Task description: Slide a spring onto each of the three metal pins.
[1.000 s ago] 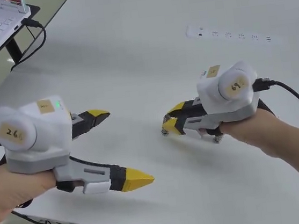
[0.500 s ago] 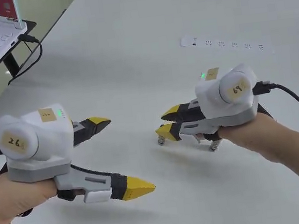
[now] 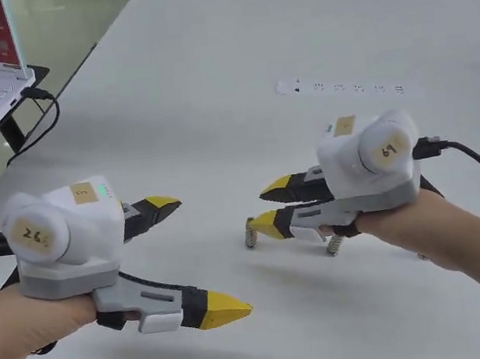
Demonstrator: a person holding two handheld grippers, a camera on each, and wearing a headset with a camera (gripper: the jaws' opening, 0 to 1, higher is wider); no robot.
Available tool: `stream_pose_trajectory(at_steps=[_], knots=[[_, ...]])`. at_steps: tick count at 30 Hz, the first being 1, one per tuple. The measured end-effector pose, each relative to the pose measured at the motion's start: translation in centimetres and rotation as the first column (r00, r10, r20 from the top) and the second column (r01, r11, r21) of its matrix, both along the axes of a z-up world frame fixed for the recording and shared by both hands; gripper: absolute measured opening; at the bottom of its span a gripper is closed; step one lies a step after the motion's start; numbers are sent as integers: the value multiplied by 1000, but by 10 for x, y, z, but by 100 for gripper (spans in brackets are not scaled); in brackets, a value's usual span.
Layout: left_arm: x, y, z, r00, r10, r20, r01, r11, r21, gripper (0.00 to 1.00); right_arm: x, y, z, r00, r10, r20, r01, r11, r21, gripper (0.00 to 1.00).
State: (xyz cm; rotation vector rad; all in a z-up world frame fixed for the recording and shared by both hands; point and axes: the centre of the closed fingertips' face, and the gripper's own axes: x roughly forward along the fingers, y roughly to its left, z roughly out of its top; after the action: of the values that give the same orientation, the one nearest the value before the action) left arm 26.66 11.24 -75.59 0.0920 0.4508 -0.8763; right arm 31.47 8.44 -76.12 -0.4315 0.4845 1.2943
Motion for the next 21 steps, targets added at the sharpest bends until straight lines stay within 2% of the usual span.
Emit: stream_pose_trajectory(at_steps=[7, 9, 12, 16, 21], knots=[[1, -7, 4, 1000, -16, 6, 16, 1000, 15, 98, -3, -16, 6, 1000, -26, 9, 26, 1000, 13, 29], [0, -9, -1, 1000, -26, -8, 26, 999, 34, 98, -3, -21, 6, 999, -35, 8, 34, 999, 14, 29], [-3, -14, -3, 999, -42, -6, 42, 998, 55, 98, -3, -35, 5, 998, -61, 12, 61, 998, 12, 30], [-6, -22, -1, 998, -59, -10, 60, 997, 49, 98, -4, -52, 6, 995, -95, 14, 95, 995, 12, 31], [-7, -30, 5, 998, -67, 3, 67, 997, 47, 98, -9, -72, 16, 990, -140, 27, 138, 989, 50, 37]])
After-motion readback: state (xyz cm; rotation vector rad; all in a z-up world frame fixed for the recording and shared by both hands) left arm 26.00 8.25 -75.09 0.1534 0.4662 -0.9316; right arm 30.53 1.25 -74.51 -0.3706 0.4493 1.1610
